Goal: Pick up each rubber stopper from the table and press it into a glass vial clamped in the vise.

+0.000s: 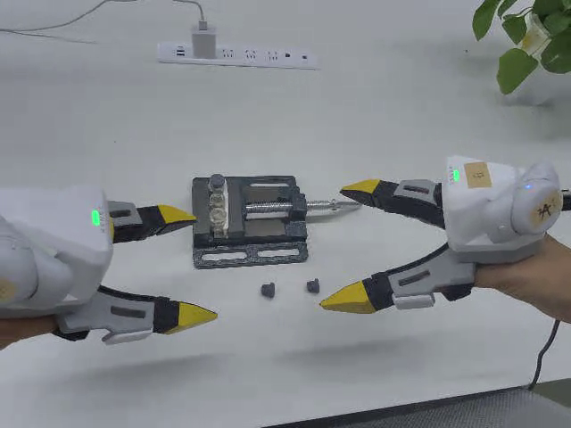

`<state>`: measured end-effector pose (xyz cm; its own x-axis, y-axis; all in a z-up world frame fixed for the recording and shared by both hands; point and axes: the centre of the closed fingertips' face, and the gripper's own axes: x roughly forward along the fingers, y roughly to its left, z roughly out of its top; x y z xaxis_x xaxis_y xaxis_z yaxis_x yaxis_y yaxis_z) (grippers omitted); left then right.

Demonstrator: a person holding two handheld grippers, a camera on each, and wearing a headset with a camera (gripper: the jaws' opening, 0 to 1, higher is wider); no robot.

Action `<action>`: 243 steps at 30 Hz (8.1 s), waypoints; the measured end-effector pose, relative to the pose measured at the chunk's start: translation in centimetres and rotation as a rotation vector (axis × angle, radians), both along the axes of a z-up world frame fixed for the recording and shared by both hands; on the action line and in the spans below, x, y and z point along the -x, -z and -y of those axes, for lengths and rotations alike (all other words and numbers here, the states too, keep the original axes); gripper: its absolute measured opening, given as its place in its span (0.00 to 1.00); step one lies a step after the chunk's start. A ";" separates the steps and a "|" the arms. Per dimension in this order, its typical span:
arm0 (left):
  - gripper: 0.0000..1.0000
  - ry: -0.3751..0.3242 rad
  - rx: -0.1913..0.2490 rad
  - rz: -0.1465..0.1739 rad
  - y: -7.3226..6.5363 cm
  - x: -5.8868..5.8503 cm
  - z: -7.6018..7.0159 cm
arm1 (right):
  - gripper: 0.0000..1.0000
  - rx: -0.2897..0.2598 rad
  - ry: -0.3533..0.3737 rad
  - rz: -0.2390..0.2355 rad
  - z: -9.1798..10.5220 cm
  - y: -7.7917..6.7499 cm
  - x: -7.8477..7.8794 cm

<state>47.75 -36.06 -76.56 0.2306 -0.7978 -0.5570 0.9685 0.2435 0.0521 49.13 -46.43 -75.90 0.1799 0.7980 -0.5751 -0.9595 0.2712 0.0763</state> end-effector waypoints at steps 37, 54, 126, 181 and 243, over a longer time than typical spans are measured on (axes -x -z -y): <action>0.12 0.213 -0.210 -0.015 9.0 -0.4 5.7 | 0.83 -0.042 0.092 -0.017 2.2 0.9 0.1; 0.08 0.234 -0.224 -0.016 9.9 -0.3 6.2 | 0.82 -0.037 0.100 -0.022 2.2 0.7 0.1; 0.03 -0.160 0.309 -0.165 -8.3 1.1 4.8 | 0.18 -0.059 -0.201 -0.059 -6.3 -8.7 2.8; 0.03 -0.027 0.229 -0.101 -8.8 2.7 5.0 | 0.08 0.010 -0.323 -0.097 -6.5 -8.5 4.7; 0.13 -0.090 0.290 -0.075 -8.2 2.0 3.2 | 0.06 0.031 -0.305 -0.090 -7.5 -8.4 3.7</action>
<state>45.78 -39.25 -68.33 0.2747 -0.9043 -0.3269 0.9407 0.3231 -0.1032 45.45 -38.89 -67.51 -0.1175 0.7889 -0.6031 -0.9868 -0.0243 0.1603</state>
